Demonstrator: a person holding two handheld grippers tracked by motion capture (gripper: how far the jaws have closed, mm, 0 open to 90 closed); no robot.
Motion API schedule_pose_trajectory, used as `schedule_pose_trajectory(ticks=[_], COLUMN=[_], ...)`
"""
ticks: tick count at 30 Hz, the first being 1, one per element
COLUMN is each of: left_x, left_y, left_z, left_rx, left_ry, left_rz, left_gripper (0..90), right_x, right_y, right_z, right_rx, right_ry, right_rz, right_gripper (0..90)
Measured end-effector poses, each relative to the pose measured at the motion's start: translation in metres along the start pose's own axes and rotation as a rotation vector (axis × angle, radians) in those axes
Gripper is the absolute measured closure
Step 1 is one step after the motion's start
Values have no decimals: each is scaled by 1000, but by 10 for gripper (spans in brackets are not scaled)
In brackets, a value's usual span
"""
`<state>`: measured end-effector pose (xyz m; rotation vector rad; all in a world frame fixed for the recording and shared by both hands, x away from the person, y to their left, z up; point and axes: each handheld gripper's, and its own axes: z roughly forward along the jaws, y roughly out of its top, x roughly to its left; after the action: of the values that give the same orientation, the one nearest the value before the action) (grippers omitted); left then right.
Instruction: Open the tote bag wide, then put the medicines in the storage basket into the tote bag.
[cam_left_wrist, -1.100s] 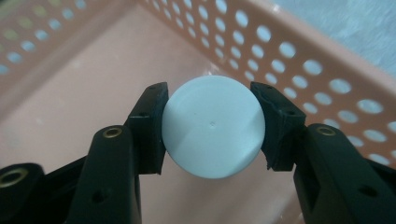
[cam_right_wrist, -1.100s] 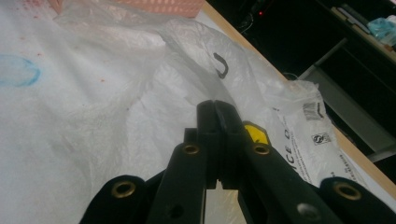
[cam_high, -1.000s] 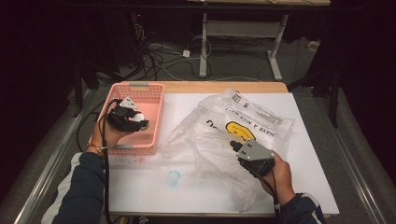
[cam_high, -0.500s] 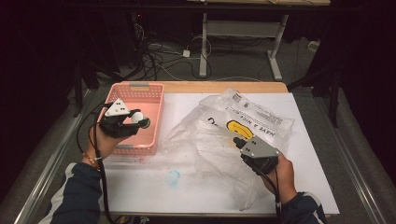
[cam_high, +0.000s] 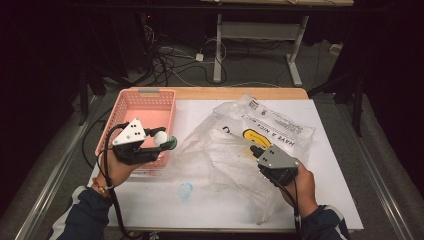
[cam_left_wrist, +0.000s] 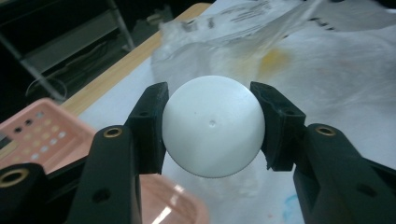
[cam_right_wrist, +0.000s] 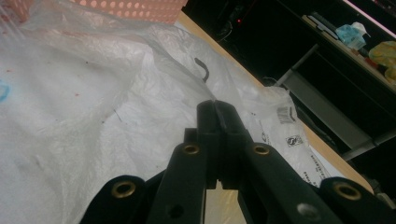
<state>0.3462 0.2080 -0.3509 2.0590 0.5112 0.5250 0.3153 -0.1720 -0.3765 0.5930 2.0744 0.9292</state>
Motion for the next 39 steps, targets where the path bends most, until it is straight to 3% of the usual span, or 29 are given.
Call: schedule_pose_trajectory(ticks=[9, 13, 19, 21, 25, 30, 39], left_x=[-42, -64, -91, -99, -108, -115, -121], left_y=[22, 31, 37, 37, 37, 35, 27], left_z=[-4, 3, 22, 30, 44, 62, 99], left_rx=[-79, -108, -98, -87, -58, -62, 28], left_ry=[-66, -112, -145, -134, -150, -128, -126], left_rz=[81, 123, 171, 199, 217, 212, 246], left_gripper=[484, 484, 484, 484, 484, 484, 484], right_x=[2, 2, 3, 2, 4, 2, 1], right_y=[1, 2, 5, 6, 10, 16, 26], right_z=[2, 4, 2, 1, 0, -1, -3], right_rx=[13, 16, 20, 13, 6, -11, -39], right_ry=[-1, 5, 8, 19, 18, 9, 2], right_rz=[3, 8, 15, 22, 16, 19, 21], right_gripper=[900, 900, 900, 900, 900, 900, 900])
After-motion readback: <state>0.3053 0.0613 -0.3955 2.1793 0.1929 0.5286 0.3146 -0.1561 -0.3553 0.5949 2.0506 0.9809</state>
